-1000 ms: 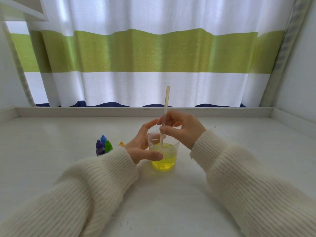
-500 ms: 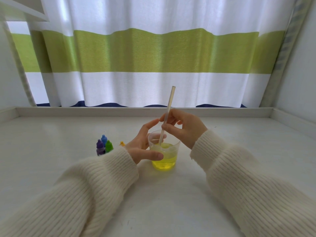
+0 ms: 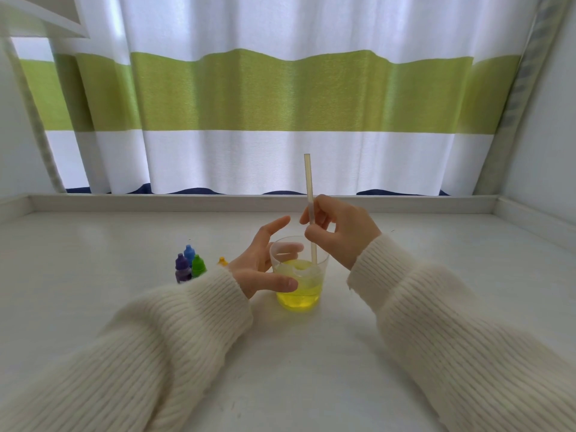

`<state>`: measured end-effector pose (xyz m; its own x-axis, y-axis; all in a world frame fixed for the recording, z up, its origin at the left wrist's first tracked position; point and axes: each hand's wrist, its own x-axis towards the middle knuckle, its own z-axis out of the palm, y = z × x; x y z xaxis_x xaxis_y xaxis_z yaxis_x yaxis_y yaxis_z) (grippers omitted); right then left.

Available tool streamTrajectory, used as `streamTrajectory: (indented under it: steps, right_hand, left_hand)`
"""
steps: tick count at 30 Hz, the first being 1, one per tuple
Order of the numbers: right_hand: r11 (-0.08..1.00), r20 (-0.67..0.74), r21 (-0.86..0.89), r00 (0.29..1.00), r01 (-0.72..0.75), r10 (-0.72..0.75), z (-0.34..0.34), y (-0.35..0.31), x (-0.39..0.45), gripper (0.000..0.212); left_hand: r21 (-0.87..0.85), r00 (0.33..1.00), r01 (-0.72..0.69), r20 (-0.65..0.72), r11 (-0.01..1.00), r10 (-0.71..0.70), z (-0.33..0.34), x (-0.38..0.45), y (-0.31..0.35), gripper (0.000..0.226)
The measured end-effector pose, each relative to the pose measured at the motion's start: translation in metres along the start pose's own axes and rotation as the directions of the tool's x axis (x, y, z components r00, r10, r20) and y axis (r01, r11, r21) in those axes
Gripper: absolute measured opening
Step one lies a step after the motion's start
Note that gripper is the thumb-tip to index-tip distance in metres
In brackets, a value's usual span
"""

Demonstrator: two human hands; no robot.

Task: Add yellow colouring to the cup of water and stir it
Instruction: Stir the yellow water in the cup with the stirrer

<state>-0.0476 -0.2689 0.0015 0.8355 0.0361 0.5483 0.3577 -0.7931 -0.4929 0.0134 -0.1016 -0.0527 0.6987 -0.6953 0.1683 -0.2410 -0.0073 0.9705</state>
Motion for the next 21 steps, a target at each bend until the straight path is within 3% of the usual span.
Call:
streamTrajectory:
  steps: [13, 21]
  right_hand:
    - [0.977, 0.061, 0.214, 0.998, 0.007, -0.02, 0.0045, -0.0041, -0.0012, 0.01]
    - [0.973, 0.081, 0.231, 0.996, 0.021, -0.041, 0.004, -0.0067, -0.0029, 0.007]
  left_hand:
    - [0.012, 1.0, -0.01, 0.015, 1.0, 0.01, -0.0014, 0.0012, -0.0008, 0.094]
    - [0.017, 0.999, -0.031, 0.023, 0.999, 0.031, -0.0013, 0.0003, -0.0004, 0.091]
